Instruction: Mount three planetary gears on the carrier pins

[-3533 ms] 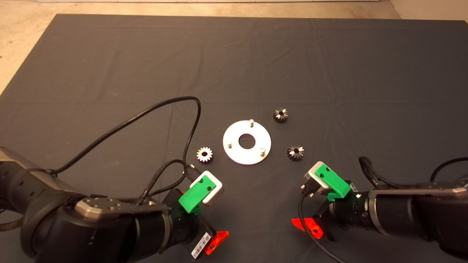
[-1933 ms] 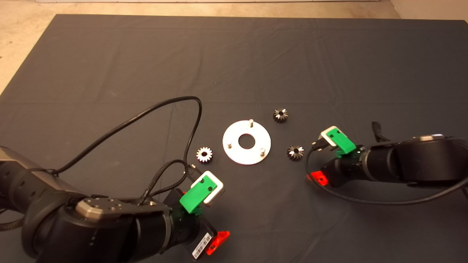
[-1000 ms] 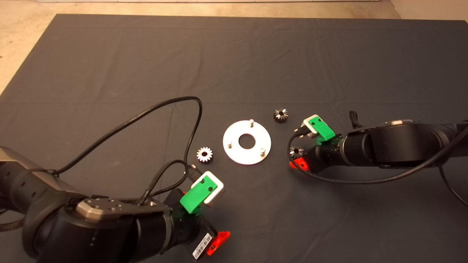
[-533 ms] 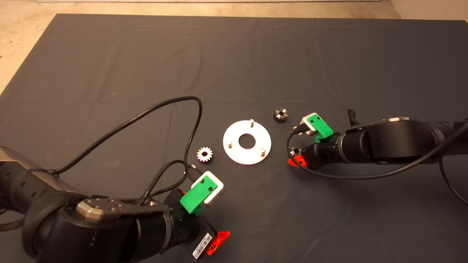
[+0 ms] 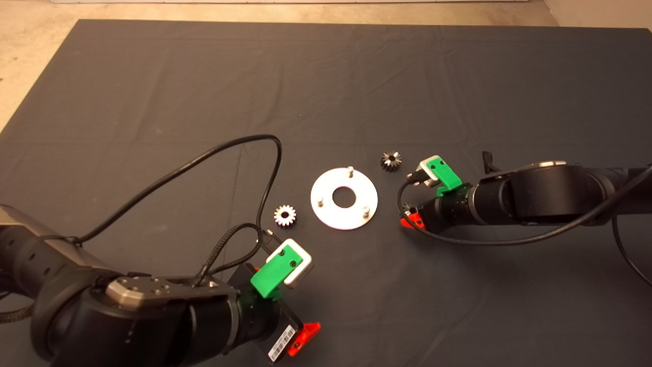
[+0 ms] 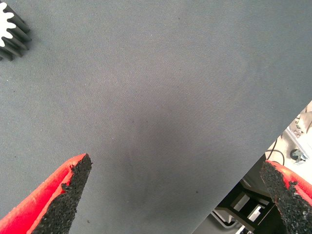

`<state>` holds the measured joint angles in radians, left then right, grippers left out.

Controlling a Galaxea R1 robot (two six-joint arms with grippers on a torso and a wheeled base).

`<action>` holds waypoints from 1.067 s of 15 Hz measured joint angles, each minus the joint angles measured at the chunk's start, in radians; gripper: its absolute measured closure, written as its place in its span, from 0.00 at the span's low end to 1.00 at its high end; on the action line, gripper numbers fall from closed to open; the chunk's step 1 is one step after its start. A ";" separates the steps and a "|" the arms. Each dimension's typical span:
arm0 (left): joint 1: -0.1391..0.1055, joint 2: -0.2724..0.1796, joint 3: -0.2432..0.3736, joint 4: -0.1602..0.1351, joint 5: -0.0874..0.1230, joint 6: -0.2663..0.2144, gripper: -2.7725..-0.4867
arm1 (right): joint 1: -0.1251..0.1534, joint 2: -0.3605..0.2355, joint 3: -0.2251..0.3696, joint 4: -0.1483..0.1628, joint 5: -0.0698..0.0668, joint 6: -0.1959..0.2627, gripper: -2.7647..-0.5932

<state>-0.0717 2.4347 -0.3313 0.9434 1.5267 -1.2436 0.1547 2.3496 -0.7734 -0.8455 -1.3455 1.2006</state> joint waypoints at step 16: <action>0.000 0.000 0.000 0.000 0.000 0.000 0.11 | -0.005 0.012 0.000 0.000 0.010 -0.003 0.43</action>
<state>-0.0721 2.4351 -0.3313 0.9434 1.5264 -1.2436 0.1496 2.3615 -0.7734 -0.8457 -1.3355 1.1979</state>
